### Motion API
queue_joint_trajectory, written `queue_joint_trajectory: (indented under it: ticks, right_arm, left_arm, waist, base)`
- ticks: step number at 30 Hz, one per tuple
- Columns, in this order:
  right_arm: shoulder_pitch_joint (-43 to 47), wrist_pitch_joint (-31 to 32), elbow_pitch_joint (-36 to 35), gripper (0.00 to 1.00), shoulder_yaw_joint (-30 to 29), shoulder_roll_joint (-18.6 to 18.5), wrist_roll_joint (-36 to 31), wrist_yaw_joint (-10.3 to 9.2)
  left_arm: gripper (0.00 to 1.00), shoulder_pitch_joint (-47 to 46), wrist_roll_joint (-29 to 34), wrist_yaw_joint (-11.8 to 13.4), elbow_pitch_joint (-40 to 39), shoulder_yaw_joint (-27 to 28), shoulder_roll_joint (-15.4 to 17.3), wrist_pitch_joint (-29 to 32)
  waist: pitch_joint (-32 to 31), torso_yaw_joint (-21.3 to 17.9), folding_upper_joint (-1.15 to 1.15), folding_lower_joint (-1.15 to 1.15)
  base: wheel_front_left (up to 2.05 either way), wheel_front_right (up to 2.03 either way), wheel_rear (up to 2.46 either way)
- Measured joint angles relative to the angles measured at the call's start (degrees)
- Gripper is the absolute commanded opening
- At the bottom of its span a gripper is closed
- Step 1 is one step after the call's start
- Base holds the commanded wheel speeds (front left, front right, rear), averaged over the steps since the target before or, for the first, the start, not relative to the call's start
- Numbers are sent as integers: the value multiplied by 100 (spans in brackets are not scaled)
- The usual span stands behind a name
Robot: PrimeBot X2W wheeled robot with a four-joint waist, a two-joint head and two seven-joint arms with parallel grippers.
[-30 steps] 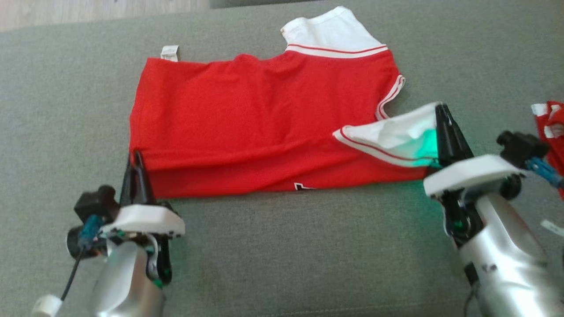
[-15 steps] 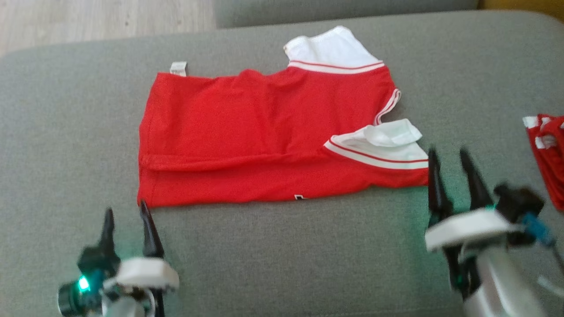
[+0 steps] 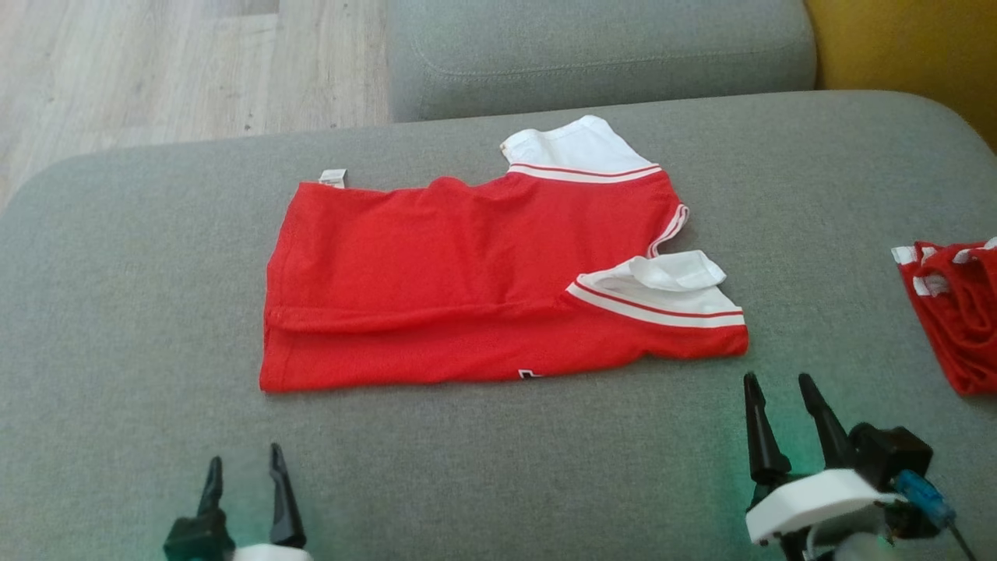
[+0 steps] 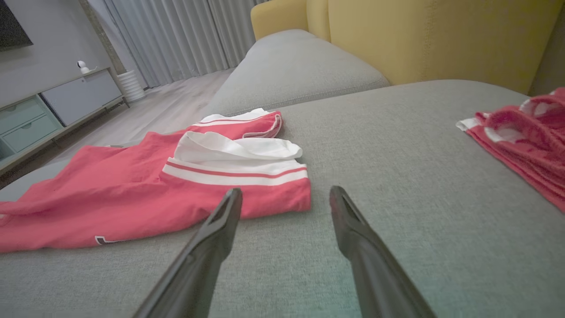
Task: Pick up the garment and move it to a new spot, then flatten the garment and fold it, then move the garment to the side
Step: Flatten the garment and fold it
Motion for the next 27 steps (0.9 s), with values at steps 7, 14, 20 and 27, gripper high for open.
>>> queue_joint_trajectory:
  ticks: [7, 14, 20, 27]
  right_arm:
    - [12, 0, 43, 100, 60, 4, 108, 0]
    - [-471, 1, 659, 100, -67, 9, 15, 0]
    - [-1397, 1, 1152, 100, -375, 8, -268, 0]
    - [-1590, -74, 2081, 96, -530, 7, -622, 0]
  left_arm:
    - [100, -1, -2, -46, -33, -155, 4, 0]
    - [100, -80, -69, -48, -48, -350, 13, 0]
    - [100, -469, -89, -92, -52, -542, 18, 0]
    - [100, -688, -91, -123, -42, -636, 18, 0]
  waist:
    - [-1, 5, 0, 1]
    - [271, 40, 0, 2]
    - [674, 160, 0, 3]
    - [1003, 359, 0, 3]
  base:
    - [0, 0, 0]
    - [0, 0, 0]
    - [0, 0, 0]
    - [0, 0, 0]
